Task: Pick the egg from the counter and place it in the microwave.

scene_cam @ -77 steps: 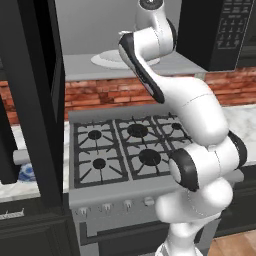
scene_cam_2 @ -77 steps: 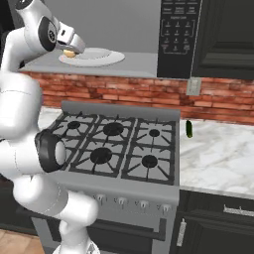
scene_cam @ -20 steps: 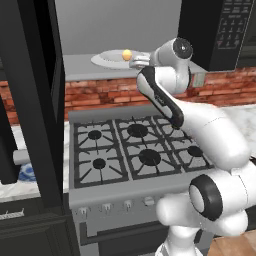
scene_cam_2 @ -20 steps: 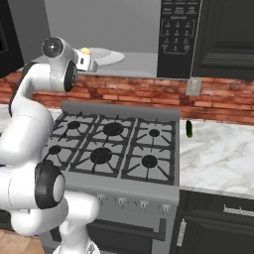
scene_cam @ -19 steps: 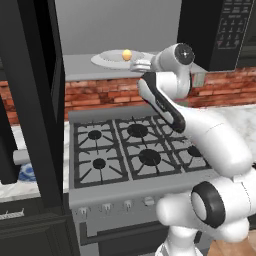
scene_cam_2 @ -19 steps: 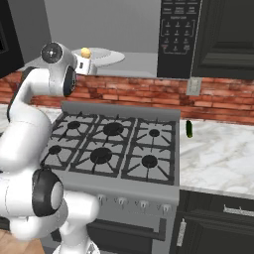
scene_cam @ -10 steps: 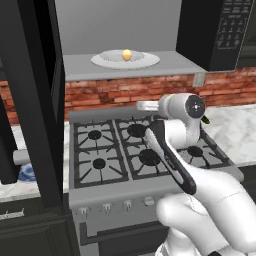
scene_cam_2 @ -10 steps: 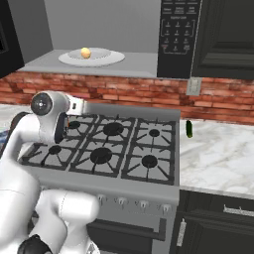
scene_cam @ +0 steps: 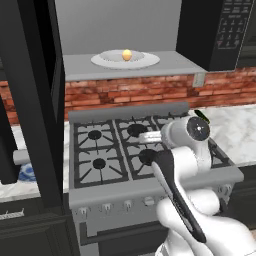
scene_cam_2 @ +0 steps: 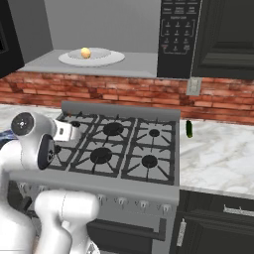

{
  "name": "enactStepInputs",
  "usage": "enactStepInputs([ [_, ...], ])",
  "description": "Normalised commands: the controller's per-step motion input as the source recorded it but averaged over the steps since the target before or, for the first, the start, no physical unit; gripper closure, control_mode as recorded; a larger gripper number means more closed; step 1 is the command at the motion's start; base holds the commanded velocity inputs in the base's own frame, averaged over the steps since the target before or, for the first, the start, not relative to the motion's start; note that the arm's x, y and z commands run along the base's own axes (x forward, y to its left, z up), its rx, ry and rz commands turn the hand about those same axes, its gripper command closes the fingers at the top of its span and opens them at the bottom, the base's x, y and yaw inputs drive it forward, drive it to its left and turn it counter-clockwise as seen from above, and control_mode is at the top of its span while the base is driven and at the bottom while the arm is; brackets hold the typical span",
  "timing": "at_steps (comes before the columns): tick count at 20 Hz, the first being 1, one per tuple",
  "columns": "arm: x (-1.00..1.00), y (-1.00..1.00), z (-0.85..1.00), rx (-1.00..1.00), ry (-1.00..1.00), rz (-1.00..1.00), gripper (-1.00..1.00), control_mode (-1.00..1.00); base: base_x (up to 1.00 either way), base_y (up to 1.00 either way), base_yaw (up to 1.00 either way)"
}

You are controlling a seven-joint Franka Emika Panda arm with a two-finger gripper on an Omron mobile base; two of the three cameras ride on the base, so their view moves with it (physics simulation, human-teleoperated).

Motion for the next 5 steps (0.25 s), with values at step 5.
enactStepInputs([
  [5,-1.00,-0.07,-0.40,0.00,0.25,-0.01,-1.00,-1.00,0.00,0.00,0.00],
])
